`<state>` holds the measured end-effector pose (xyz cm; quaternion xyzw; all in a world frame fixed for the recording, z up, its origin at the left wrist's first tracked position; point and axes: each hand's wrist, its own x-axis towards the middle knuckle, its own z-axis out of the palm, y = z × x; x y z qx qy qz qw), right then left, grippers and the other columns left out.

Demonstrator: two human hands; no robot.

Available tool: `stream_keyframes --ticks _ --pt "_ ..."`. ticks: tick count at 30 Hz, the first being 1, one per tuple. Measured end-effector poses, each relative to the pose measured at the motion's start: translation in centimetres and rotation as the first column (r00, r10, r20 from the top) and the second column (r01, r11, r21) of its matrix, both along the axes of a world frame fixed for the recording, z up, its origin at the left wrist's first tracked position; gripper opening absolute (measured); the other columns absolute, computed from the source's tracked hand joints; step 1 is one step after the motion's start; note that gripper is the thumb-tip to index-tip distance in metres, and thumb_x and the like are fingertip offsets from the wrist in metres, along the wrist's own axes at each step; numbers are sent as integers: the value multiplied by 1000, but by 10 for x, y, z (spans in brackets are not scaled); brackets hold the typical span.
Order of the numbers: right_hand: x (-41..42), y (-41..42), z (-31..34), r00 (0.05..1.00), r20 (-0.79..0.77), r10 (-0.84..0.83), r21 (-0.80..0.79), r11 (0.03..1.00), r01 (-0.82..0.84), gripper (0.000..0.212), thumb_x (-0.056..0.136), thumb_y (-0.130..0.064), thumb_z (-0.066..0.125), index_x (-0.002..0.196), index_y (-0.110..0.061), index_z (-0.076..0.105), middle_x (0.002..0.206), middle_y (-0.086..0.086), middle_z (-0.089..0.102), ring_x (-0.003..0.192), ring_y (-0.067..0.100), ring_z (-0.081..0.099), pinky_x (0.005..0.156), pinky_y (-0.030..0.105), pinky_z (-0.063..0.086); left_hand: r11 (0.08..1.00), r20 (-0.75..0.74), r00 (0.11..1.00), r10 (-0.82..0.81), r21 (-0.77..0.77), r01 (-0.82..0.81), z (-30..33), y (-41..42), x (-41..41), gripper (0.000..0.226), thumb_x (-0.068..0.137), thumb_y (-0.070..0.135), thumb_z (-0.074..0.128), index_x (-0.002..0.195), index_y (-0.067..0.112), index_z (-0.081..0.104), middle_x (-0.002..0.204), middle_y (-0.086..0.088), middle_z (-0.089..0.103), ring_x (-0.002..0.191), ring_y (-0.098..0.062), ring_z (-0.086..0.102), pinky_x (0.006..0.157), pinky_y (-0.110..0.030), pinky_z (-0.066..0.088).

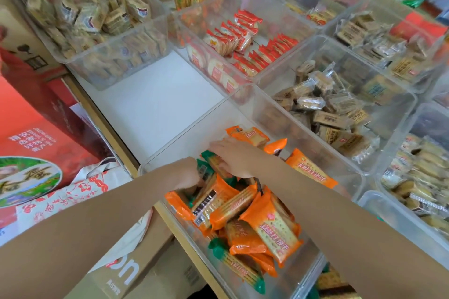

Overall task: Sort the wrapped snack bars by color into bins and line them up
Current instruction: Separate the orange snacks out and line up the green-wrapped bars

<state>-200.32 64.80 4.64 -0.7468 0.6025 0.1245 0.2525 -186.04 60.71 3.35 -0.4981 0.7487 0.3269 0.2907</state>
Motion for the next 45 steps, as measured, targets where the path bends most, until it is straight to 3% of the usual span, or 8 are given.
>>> stream_keyframes --ticks 5,14,21,28,31,36,42,45 --pt "11 -7 -4 981 -161 111 43 993 -106 69 89 -16 50 148 -23 16 150 2 30 133 30 21 107 43 27 990 52 992 -113 -74 116 3 2 4 23 94 9 44 109 0 59 77 1 52 72 -13 49 55 -17 37" --pt "-14 18 15 956 -207 207 -119 965 -235 49 91 -8 48 134 -29 45 147 -4 32 133 27 20 100 38 23 960 -543 839 28 -219 -173 45 22 31 15 93 31 49 100 17 49 92 3 57 80 -15 57 57 -17 38" --pt "-52 77 55 954 218 -207 -360 891 276 28 83 -29 68 106 -19 56 104 -7 62 104 15 54 91 37 43 899 -843 488 225 -14 -439 74 62 23 10 90 44 46 95 37 51 90 15 64 80 -14 65 64 -36 52" --pt "-69 221 70 -47 862 -504 175 210 962 7 92 -20 57 91 -26 59 83 8 56 77 22 56 72 38 48 991 -870 479 118 69 -118 88 114 -25 24 77 53 46 98 41 50 89 18 65 75 6 61 65 -16 45" --pt "-84 284 58 -180 772 -610 219 -10 976 7 89 -22 62 89 -16 62 68 3 56 55 12 54 55 31 43 991 -850 519 86 129 47 84 143 -46 31 74 59 52 103 50 47 99 15 68 83 -4 66 73 -34 52" --pt "-99 341 30 -381 662 -645 191 -347 918 23 87 -24 64 98 -5 57 66 3 56 38 8 50 39 21 42 972 -820 562 -111 27 231 82 192 -69 31 93 29 51 119 40 40 110 20 58 96 1 57 80 -19 46" --pt "-93 360 38 9 356 -934 66 35 997 36 95 -35 49 111 -5 61 102 15 64 79 29 61 80 39 48 878 -740 483 -469 -331 346 78 231 -96 46 94 28 49 139 30 39 109 6 61 84 -8 58 64 -14 43" --pt "-91 396 47 251 202 -947 -63 244 968 29 94 -25 51 106 -2 64 110 13 66 97 27 60 87 32 46 596 -458 404 -792 -725 346 71 235 -108 46 85 14 63 130 14 53 112 -11 63 96 -30 59 75 -38 51"
